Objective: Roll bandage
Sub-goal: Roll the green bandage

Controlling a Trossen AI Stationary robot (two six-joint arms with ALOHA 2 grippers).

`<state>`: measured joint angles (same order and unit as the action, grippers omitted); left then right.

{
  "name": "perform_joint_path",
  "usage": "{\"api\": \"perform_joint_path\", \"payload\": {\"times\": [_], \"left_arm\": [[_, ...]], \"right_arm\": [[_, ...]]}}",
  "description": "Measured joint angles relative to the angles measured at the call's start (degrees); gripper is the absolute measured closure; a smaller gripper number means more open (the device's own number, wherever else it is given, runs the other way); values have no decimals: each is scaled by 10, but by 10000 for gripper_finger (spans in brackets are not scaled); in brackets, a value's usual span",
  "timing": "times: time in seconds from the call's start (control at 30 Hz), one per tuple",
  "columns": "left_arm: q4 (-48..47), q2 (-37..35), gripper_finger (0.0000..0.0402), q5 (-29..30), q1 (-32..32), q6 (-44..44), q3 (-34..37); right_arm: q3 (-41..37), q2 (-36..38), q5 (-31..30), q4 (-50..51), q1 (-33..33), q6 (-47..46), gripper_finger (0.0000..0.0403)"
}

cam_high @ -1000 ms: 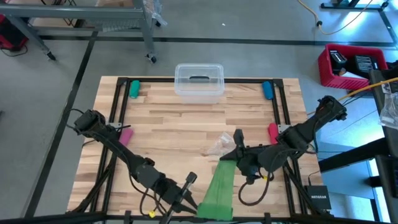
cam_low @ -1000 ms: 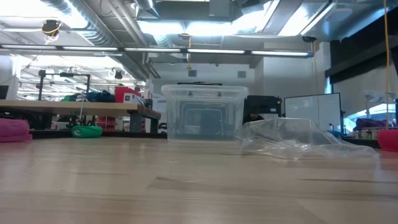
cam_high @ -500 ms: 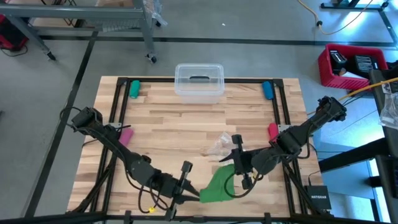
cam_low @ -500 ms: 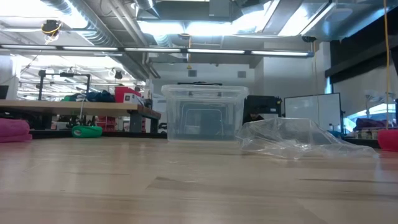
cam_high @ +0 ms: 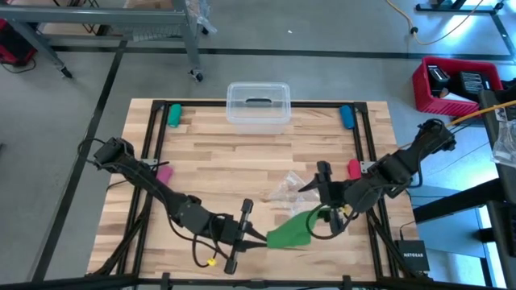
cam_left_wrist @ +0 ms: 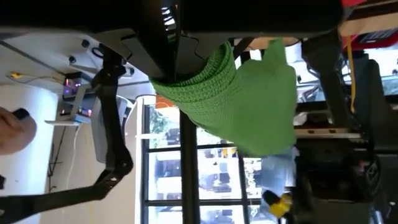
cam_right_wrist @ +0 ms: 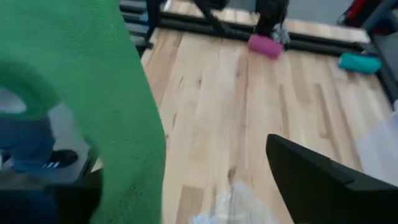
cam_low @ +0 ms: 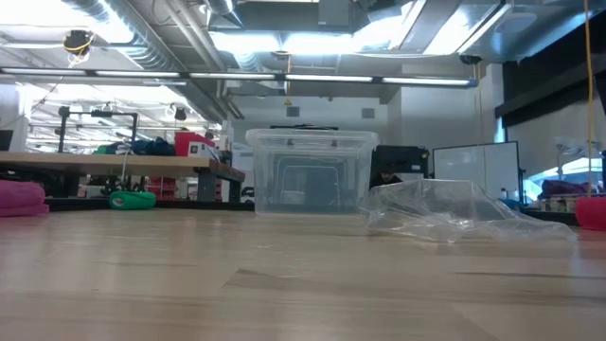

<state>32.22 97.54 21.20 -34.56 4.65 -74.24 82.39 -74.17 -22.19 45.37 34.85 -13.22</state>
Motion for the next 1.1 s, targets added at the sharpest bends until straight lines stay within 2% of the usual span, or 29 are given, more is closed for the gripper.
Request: {"api": "perform_joint_path", "payload": {"times": [0.13,0.43,0.53,0.6,0.7,0.83,0.9,1.0,1.1], "left_arm": [[10,0,391,-9,8,-4,0],[18,0,391,-167,9,-39,0],[12,0,391,-185,6,-46,0],[10,0,391,-174,1,-43,0],[8,0,391,-126,-7,-26,0],[6,0,391,-30,-11,6,0],[-4,0,391,0,-7,18,0],[-15,0,391,10,6,18,0],[-17,0,391,11,19,3,0]], "right_arm": [[0,-13,-20,-3,0,29,112],[-25,-62,-100,-54,-8,93,111],[-25,-65,-131,-85,-8,124,111],[-20,-60,-115,-80,-4,130,111],[1,-46,-75,-35,20,96,111],[23,-28,-25,92,62,2,111],[27,-20,-17,159,87,-68,111],[15,-5,-23,194,127,-152,111],[-32,3,-85,146,179,-167,111]]}}
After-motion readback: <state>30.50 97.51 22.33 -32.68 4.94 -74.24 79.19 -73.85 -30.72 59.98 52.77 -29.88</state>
